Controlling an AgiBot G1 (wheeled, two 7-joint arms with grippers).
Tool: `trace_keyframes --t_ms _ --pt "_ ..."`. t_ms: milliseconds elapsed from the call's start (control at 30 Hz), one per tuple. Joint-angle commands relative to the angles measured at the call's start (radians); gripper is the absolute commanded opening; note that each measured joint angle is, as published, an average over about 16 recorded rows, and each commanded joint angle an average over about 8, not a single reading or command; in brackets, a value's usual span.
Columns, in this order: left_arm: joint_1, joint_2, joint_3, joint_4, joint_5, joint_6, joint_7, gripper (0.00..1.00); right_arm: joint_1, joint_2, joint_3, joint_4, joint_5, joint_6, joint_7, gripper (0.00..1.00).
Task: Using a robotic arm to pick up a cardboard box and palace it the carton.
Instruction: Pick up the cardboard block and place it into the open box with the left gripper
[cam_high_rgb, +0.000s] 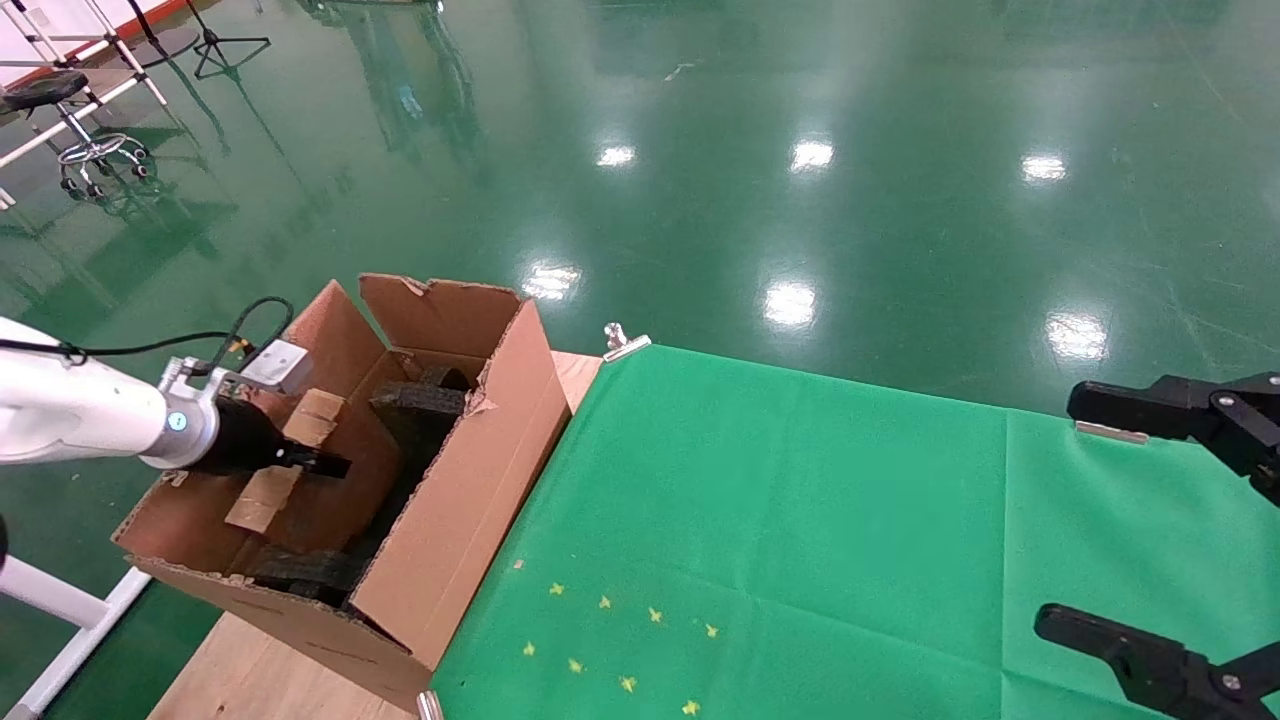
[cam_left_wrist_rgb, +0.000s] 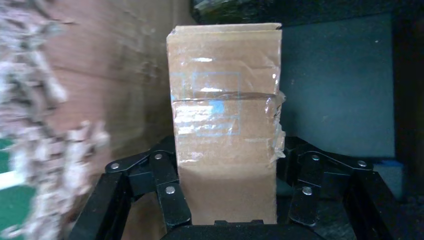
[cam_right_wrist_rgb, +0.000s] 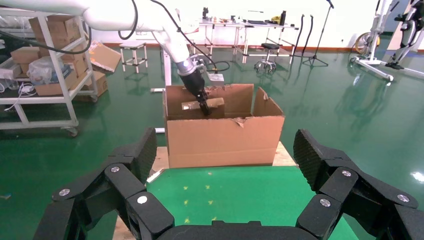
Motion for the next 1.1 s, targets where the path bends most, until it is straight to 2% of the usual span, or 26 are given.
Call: trace_keyframes --t_ms 33,67,100,1100 --pt "0.004 0.012 -0.003 0.021 -0.005 -0.011 0.008 0.81 0.0 0.0 0.0 0.0 0.0 0.0 0.0 1.0" --pt "0.004 0.014 -0.004 0.025 -0.007 -0.013 0.01 0.93 0.0 0.0 0.0 0.0 0.0 0.0 0.0 1.0" --pt "0.004 0.015 -0.005 0.028 -0.009 -0.015 0.011 1.0 0.0 0.0 0.0 0.0 0.0 0.0 0.0 1.0" --pt "0.006 0.008 -0.001 0.018 -0.001 -0.001 0.007 1.0 0.0 0.0 0.0 0.0 0.0 0.0 0.0 1.0"
